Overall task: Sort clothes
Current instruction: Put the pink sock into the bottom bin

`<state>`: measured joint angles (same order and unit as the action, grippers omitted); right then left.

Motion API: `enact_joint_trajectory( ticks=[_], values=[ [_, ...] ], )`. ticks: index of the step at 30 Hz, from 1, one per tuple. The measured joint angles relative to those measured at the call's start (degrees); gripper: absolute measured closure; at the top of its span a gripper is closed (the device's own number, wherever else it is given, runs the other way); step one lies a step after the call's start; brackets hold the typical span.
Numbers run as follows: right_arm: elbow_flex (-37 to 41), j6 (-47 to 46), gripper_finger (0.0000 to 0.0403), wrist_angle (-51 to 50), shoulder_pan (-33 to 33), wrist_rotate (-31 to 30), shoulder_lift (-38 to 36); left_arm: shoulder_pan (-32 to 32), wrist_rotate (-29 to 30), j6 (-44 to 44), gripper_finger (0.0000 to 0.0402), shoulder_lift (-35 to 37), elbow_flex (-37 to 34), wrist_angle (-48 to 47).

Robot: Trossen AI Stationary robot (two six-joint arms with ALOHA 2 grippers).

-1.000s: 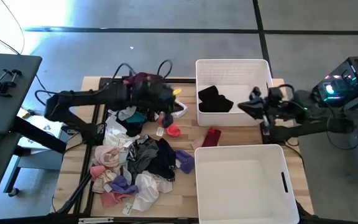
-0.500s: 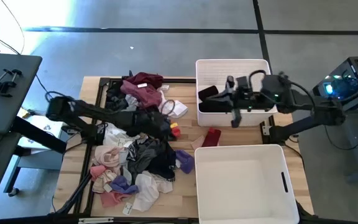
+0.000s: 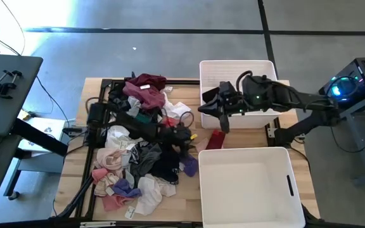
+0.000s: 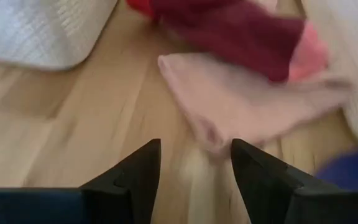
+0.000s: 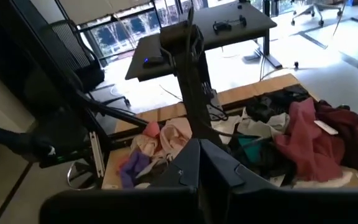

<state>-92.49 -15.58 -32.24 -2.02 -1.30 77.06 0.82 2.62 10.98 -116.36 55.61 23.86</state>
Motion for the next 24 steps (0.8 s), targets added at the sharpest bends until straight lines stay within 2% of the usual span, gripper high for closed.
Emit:
enact_joint_trajectory(
  ticks=[5,9,12,15,17,24],
  values=[
    [-0.07,-2.77,0.0402,-1.00,-0.01,0.00,-0.26,0.04,-0.76,0.93,0.0220,-4.43,4.89,-0.51],
    [-0.04,-5.21,0.0402,-3.28,-0.02,0.45,-0.76,0.02,-0.95,0.78,0.0244,-7.03,7.99,-0.21],
    [0.00,-5.55,0.0402,-5.70,-0.34,0.72,-0.93,-0.05,-2.64,0.80,0.0285,-8.50,9.11,0.31],
    [-0.02,-5.41,0.0402,-7.28,-0.91,0.73,-0.92,-0.22,-3.95,0.94,0.0354,-8.43,9.63,-2.15],
    [-0.02,-5.41,0.0402,-8.10,-1.46,0.74,-0.92,-0.20,-4.44,0.99,0.0388,-6.90,9.63,-6.48],
    [-0.02,-5.41,0.0402,-14.20,-2.29,0.74,-0.92,0.04,-3.87,-3.65,0.0398,6.00,9.17,-24.51]
  ],
)
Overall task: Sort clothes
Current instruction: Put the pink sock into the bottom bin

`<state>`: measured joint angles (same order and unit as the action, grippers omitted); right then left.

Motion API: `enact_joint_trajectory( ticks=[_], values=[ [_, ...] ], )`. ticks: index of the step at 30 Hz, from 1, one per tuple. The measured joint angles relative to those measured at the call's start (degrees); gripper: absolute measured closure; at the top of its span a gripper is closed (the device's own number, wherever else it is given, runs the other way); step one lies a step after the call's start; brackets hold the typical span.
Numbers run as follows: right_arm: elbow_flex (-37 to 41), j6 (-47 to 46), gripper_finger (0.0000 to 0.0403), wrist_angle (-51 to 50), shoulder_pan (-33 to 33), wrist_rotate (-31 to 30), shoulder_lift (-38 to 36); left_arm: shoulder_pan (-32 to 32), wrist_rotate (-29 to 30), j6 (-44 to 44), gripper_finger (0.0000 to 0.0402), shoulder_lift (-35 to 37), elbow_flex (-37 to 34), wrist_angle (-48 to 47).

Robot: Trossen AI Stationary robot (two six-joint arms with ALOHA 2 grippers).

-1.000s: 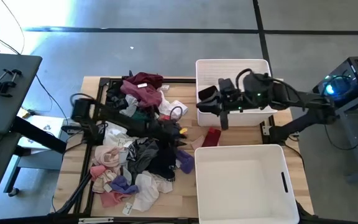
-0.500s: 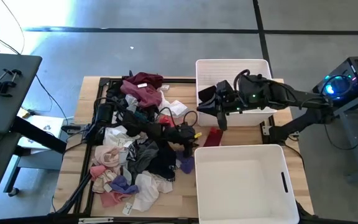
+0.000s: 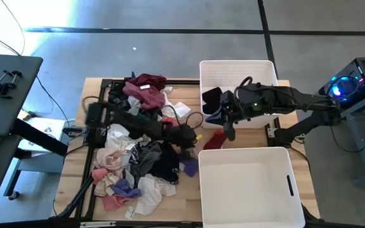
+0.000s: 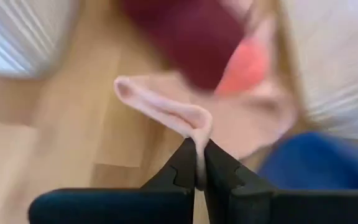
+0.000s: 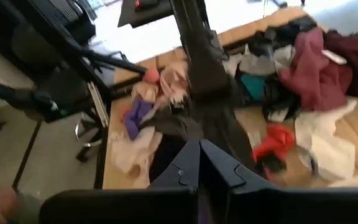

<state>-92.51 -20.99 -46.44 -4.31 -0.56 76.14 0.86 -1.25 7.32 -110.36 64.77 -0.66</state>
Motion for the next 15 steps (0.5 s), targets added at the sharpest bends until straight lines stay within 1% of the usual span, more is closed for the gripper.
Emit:
enact_joint_trajectory(
  ticks=[4,6,8,11,15],
  values=[
    [0.02,0.46,0.0402,-3.80,0.02,-1.03,0.00,0.12,1.93,-3.33,0.0400,9.79,0.21,-8.08],
    [0.02,0.52,0.0402,-4.80,0.02,-2.73,0.00,0.11,3.14,-4.53,0.0400,14.17,0.09,-10.75],
    [0.26,0.93,0.0402,-4.81,0.02,-4.26,0.00,-0.08,3.27,-5.66,0.0400,18.72,0.09,-11.78],
    [1.21,4.96,0.0399,-4.14,0.02,-5.07,0.02,-0.49,3.29,-7.21,0.0401,24.41,0.24,-11.61],
    [3.23,7.00,0.0375,-2.17,0.16,-5.31,0.04,-1.00,3.38,-7.44,0.0401,30.07,0.20,-11.78]
  ],
)
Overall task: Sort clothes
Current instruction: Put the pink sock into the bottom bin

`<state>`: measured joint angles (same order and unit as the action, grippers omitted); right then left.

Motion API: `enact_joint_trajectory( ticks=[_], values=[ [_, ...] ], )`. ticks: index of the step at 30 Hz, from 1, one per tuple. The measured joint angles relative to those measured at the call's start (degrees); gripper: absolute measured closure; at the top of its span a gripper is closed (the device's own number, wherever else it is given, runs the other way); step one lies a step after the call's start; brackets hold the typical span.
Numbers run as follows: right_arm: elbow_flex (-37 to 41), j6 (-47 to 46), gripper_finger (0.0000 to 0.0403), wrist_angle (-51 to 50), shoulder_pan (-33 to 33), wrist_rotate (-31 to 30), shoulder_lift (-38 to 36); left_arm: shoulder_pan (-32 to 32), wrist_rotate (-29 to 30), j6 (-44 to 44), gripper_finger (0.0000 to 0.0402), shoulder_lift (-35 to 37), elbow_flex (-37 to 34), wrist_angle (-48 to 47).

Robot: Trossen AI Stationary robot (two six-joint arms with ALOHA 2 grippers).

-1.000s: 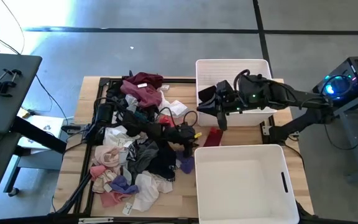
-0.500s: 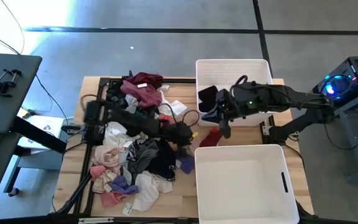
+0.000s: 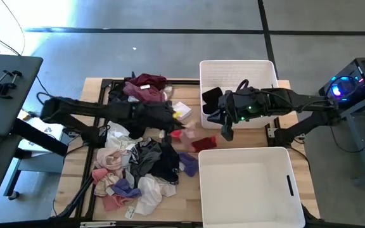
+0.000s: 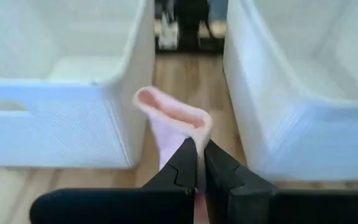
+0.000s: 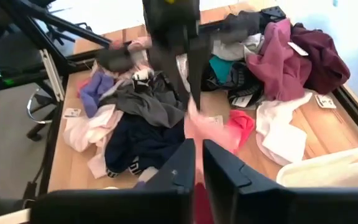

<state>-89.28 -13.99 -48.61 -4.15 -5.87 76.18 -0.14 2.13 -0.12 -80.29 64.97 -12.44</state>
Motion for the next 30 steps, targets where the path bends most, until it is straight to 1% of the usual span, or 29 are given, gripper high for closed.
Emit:
enact_joint_trajectory(
  ticks=[8,12,16,20,22,24,28,30],
  values=[
    [1.10,0.12,0.0279,0.25,0.41,-0.59,0.77,-0.07,0.16,1.57,0.0401,7.75,0.01,0.81],
    [1.08,-0.39,0.0254,0.05,0.41,-1.75,2.33,-0.05,1.63,1.75,0.0401,9.42,1.48,0.81],
    [1.08,0.41,0.0249,3.56,0.41,-2.02,6.38,-0.33,1.96,0.35,0.0401,9.51,3.83,2.92],
    [1.08,4.01,0.0249,13.81,0.41,-3.45,11.64,-0.38,2.01,-1.91,0.0401,9.21,4.70,3.75],
    [1.08,4.97,0.0249,18.97,0.41,-5.32,14.16,-0.38,2.01,-1.97,0.0401,9.16,4.72,3.58],
    [1.10,4.55,0.0249,23.73,0.43,-7.54,15.97,-0.38,2.01,-1.97,0.0401,9.20,4.72,3.62],
    [1.10,1.12,0.0250,31.28,0.78,-7.69,18.33,-0.38,1.99,-1.62,0.0401,9.20,4.73,3.67],
    [1.10,0.21,0.0260,33.45,0.80,-8.20,19.18,-0.38,1.99,-1.56,0.0401,9.20,4.74,3.69]
  ],
)
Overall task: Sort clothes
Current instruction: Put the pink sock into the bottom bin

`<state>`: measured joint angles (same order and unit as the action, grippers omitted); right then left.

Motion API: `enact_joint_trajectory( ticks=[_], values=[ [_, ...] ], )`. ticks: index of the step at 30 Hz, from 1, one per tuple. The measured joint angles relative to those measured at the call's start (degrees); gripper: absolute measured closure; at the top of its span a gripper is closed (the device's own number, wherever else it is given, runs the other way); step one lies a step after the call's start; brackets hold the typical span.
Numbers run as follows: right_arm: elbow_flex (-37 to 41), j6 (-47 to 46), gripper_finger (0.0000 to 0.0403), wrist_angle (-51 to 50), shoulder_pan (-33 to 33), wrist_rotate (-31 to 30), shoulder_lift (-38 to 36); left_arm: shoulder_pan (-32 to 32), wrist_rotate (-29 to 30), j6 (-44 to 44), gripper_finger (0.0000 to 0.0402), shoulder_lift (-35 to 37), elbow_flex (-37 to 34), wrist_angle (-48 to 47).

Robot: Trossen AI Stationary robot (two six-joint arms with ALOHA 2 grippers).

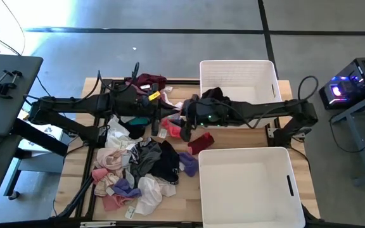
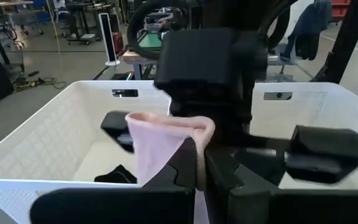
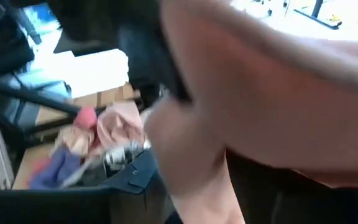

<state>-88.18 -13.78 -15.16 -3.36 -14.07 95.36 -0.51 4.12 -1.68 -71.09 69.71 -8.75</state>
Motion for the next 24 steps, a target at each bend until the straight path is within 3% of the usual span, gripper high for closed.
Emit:
enact_joint_trajectory(
  ticks=[8,15,20,24],
  values=[
    [0.00,0.64,0.0392,-1.28,-0.07,-4.81,-1.20,-0.06,1.23,2.42,0.0394,1.16,0.04,0.11],
    [0.00,2.23,0.0399,-3.08,0.04,-8.92,-7.25,-1.91,3.83,2.96,0.0329,2.86,0.06,-1.16],
    [-1.15,3.32,0.0399,-4.75,-1.04,-8.20,-14.33,-3.33,5.48,4.28,0.0292,3.23,0.07,-4.21],
    [-2.43,2.95,0.0400,-7.52,-3.43,-5.36,-19.63,-3.45,5.51,6.56,0.0285,3.30,0.09,-6.01]
  ],
)
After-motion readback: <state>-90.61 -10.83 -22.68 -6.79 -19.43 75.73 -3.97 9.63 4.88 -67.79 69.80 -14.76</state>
